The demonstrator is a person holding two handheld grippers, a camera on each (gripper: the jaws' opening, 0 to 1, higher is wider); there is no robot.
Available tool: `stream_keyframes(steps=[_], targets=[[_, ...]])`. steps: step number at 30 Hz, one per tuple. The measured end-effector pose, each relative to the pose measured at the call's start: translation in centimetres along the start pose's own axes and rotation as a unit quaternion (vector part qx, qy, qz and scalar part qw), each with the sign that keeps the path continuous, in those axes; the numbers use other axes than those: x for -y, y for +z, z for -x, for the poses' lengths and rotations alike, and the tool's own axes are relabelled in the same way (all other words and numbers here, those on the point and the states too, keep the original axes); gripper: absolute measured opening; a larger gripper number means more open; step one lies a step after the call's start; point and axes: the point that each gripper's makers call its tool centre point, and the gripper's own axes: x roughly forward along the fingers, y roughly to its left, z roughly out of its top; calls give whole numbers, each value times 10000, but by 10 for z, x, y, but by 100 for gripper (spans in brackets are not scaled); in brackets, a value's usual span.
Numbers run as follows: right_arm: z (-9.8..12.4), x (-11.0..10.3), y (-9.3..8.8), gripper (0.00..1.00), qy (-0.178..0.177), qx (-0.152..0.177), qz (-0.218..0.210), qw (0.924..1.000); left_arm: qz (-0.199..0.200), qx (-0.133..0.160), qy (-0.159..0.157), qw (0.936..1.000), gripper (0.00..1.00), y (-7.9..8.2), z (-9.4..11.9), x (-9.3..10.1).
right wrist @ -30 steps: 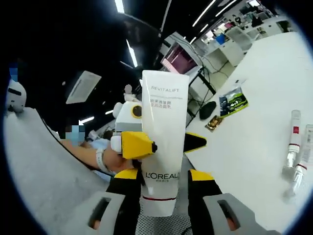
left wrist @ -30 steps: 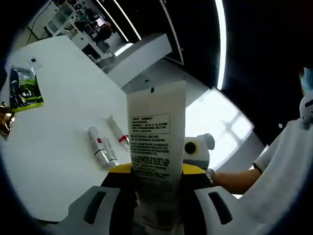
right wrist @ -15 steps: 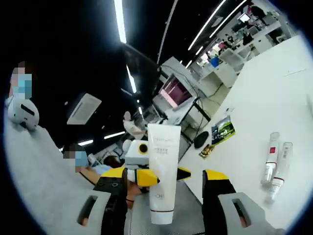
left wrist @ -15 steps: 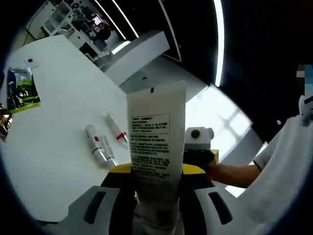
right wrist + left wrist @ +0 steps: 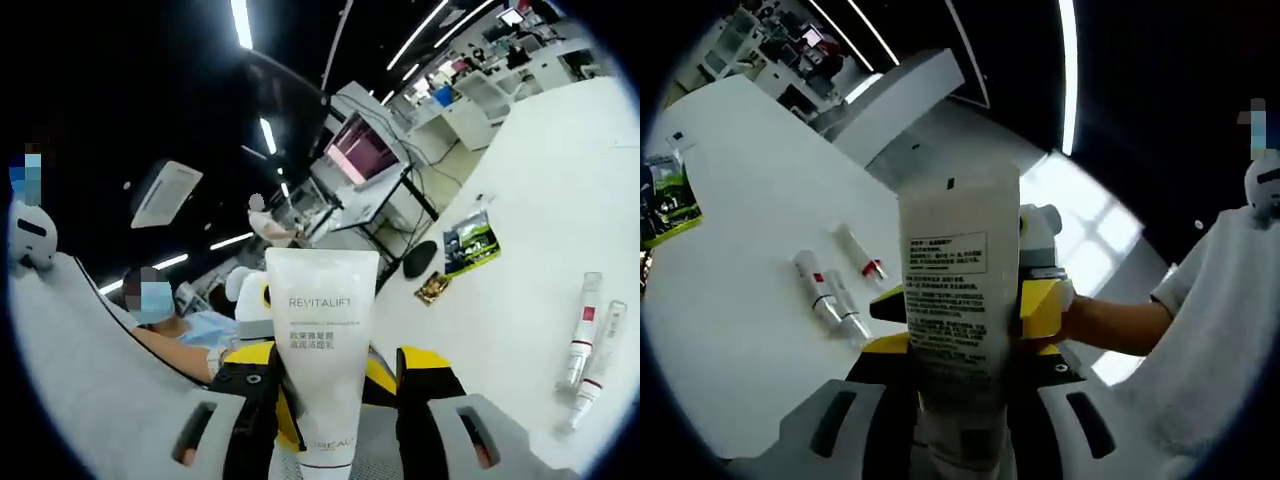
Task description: Arrange the skincare products in the storage area until every visible bottle or jar stands upright without overlapping.
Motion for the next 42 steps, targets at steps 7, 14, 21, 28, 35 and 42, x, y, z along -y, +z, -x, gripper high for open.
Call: stream_keyframes(steps=[7,14,21,28,35,42], targets=[[-1,-4,-2,29,-188,-225,260,9992,-126,-76,34,9999,29,-3,-2,0],[3,4,4,26,-601,140,626,9961,-510,-62,572,9970,29,1,-4,-11],[22,17,40,26,-1025,798,827,9881,-1272,-455,1451,9802,31,0,11,-29],[41,45,64,25,-1724,981,1014,9749,-2864,-920,2439,9220,27,-7,26,-64],[52,63,82,25,-2002,1017,1094,9683,-3327,-1293,3010,8843,11,-16,31,-94],[65,96,111,25,-2380,1148,1032,9589,-3173,-1657,3293,8737,11,-29,40,-111]])
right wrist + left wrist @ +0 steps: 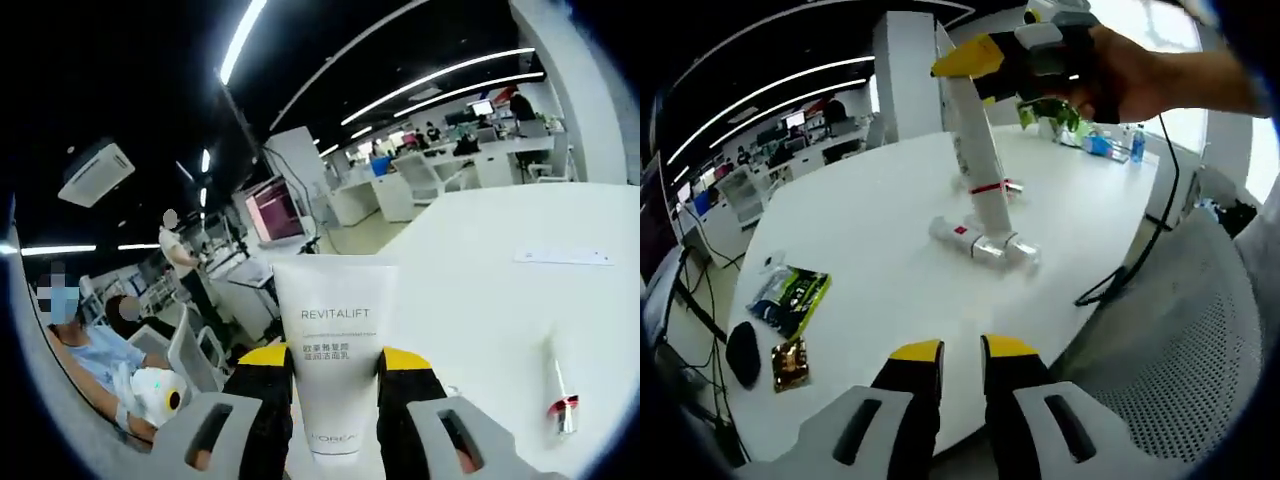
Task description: Arrange the skincare products in the storage area until every visible bottle or jar stands upright without overlapping.
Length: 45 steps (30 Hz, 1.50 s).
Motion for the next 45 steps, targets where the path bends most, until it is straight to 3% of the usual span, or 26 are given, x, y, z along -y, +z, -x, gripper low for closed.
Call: stream_keyframes(steps=[6,12,17,25,35,45], targets=[[-8,32,22,26,-481,-49,238,9985,-188,-105,64,9997,7,-6,-2,-2],[-21,71,42,26,-1148,-80,440,9924,-259,-215,64,9994,5,-11,-3,-1],[-35,107,52,25,-1838,-166,593,9810,-242,-248,77,9994,5,-14,-4,-2],[-53,151,57,26,-2466,-334,796,9653,-303,-242,33,9992,2,-15,-4,0],[-67,195,63,26,-2891,-324,755,9538,-352,-280,77,9990,0,-17,-4,-2],[-70,227,61,26,-3200,-350,781,9435,-332,-340,113,9988,0,-20,-5,-4]])
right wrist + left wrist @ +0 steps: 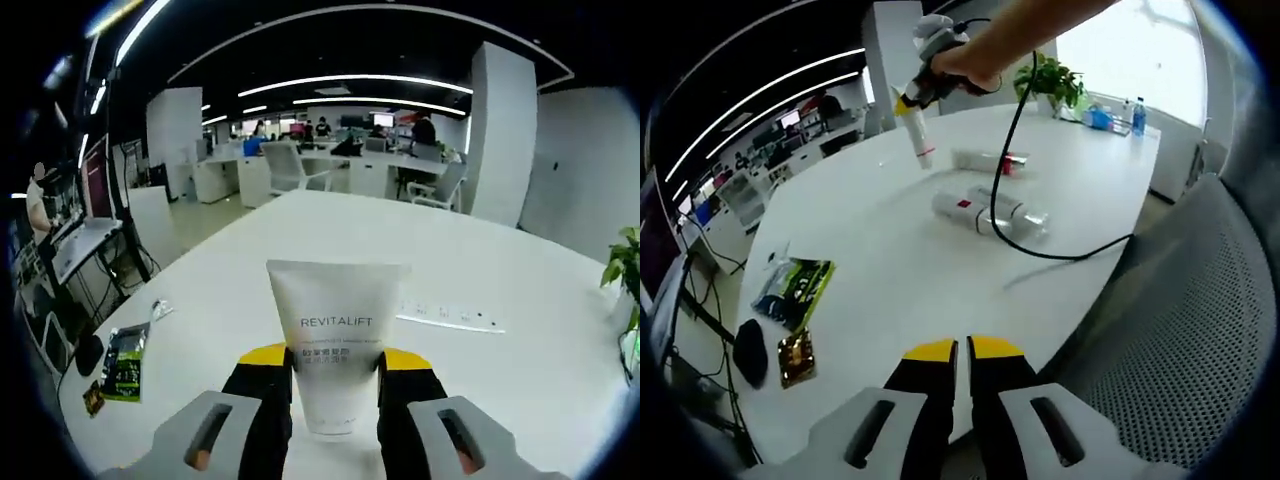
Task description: Arrange the skincare products in the storage area until every visible bottle or jar stands upright without overlapping.
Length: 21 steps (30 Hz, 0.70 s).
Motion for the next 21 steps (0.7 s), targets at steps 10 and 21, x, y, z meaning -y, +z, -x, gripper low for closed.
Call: stream_keyframes(steps=[10,21], targets=[[-1,32,-4,26,-206,15,-18,9998,21,-95,12,10000,0,-4,-2,0],[-6,46,-3,26,-407,158,-125,9990,33,-181,-4,9998,0,-8,-3,0]])
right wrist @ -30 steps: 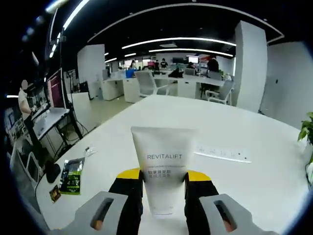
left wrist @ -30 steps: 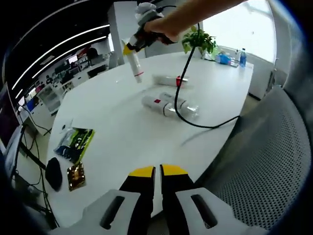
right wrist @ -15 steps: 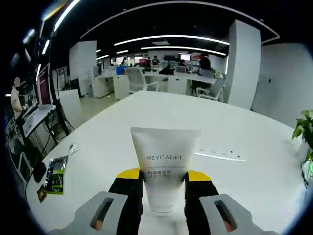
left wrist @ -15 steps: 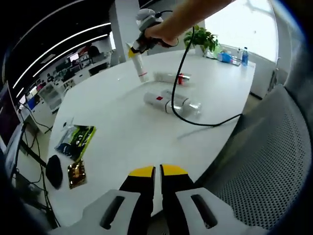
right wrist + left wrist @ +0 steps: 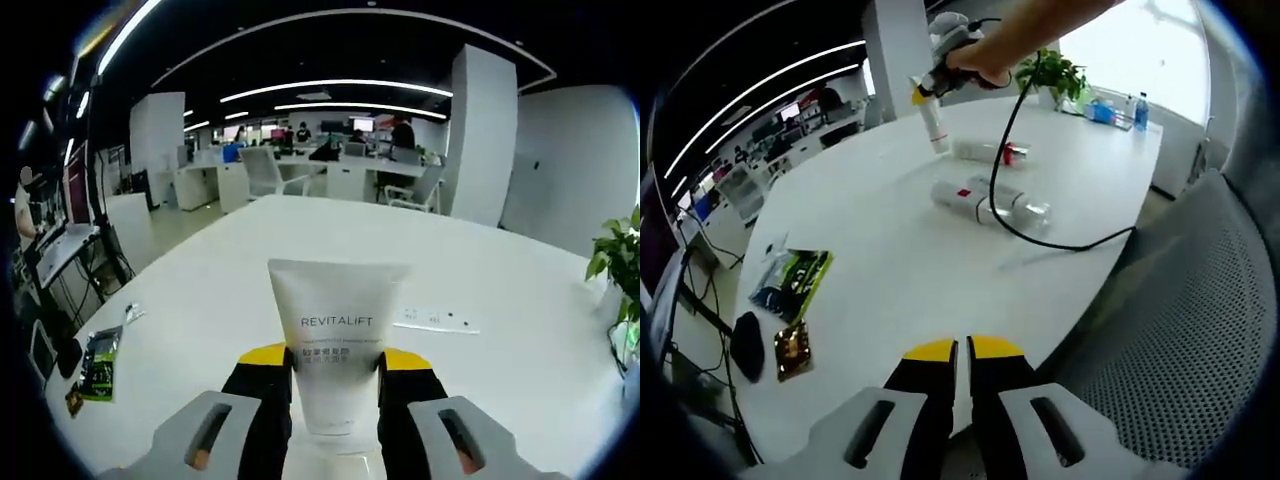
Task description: Arrange the skincare products in the storage area until every visible bottle or jar stands upright without overlapping.
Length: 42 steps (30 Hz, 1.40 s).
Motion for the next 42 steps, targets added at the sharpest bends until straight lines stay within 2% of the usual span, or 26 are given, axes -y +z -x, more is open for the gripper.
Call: stream_keyframes(steps=[3,8,9,13,19,27,37,42], targets=[[0,0,-1,26,-100,99,-7,9999,4,-44,5,10000,0,-2,-1,0],[-4,-2,-10,27,-255,62,71,9996,-12,-23,42,10000,0,-1,0,-2],[-3,0,-7,27,-346,226,72,9991,-16,-12,53,10000,0,-1,0,-2],[5,-6,-11,27,-386,214,126,9989,-16,1,80,10000,0,-1,0,-3],[18,0,-20,28,-674,328,-189,9970,-63,8,66,10000,0,0,0,-1],[21,-2,-20,29,-773,272,-194,9964,-86,13,40,10000,0,1,0,0],[20,-8,-21,37,-482,81,-229,9985,-99,26,42,9999,0,1,0,0],[28,-11,-26,39,-364,47,-147,9992,-107,14,35,9999,0,1,0,0]])
